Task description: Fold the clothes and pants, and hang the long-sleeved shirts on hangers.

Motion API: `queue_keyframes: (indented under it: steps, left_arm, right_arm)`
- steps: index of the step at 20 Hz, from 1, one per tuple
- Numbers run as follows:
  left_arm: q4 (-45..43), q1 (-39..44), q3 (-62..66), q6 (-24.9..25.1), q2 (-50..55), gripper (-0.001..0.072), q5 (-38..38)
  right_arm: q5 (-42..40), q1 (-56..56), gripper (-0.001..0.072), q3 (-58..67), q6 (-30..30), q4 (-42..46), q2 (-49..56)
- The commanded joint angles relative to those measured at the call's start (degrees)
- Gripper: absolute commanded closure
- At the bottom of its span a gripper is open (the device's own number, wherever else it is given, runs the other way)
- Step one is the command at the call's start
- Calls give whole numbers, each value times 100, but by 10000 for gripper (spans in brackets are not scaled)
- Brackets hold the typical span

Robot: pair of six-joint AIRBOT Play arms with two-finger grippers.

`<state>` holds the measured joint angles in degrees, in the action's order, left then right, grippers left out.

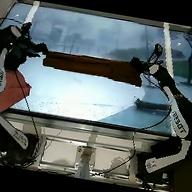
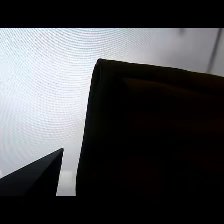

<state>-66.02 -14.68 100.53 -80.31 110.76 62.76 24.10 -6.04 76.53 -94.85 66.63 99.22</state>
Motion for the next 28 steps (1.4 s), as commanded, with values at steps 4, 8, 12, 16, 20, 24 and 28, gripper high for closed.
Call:
queue_keyframes:
  steps: [4,8,12,16,20,24,28]
  left_arm:
    - [807,-341,103,470,245,4,323]
    - [820,-256,101,540,485,13,540]
    - [826,-208,98,782,675,106,564]
    - [1012,-22,98,1172,811,259,476]
    - [1034,337,98,1657,866,674,151]
    - [1182,632,179,1779,638,693,50]
    - [1185,651,190,1777,-74,692,234]
  right_arm:
    - [11,-4,326,0,7,72,-4]
    - [2,-4,325,2,7,70,-4]
    - [44,-7,326,0,7,70,-4]
    - [37,-7,326,2,7,74,-4]
    - [107,-7,326,0,7,76,-4]
    - [229,-4,330,2,9,122,-42]
    - [828,-101,453,101,859,92,-398]
